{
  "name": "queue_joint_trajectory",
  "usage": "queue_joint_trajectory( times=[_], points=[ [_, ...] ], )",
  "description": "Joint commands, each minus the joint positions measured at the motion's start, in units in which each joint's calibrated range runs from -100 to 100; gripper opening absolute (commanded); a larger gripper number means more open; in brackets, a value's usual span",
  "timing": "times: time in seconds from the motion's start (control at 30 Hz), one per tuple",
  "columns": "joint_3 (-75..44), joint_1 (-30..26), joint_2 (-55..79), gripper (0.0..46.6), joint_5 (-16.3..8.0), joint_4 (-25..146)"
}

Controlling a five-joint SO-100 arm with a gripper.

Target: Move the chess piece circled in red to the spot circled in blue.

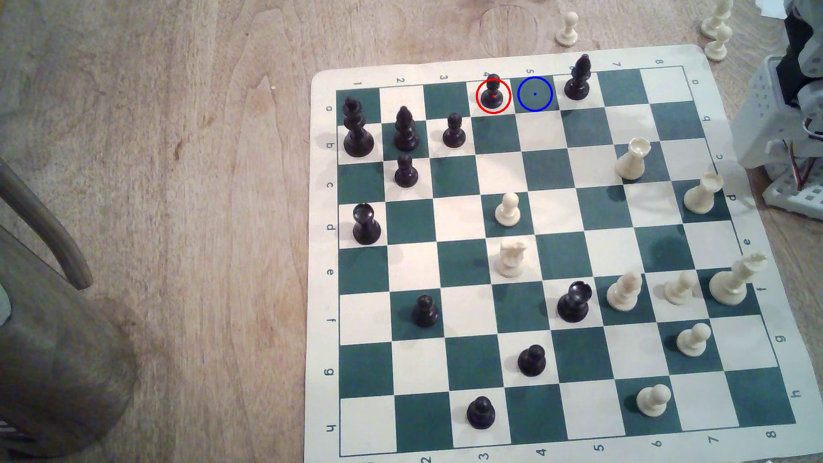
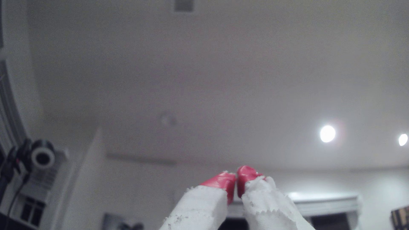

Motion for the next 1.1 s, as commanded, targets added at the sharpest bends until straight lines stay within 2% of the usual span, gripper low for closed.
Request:
queue_joint_trajectory(
  times=[0.0, 0.3, 0.4, 0.57, 0.9, 1.07],
  points=[
    [-0.3, -3.0, -0.2, 0.2, 4.6, -9.7],
    [-9.1, -3.0, -0.2, 0.2, 4.6, 6.4],
    [-15.5, -3.0, -0.2, 0.2, 4.6, 17.1],
    [-24.8, 1.6, -0.2, 0.2, 4.5, 41.3],
    [-32.8, 5.6, 0.0, 0.2, 4.4, 65.9],
    [-31.8, 6.8, 0.0, 0.2, 3.6, 72.5]
  ],
)
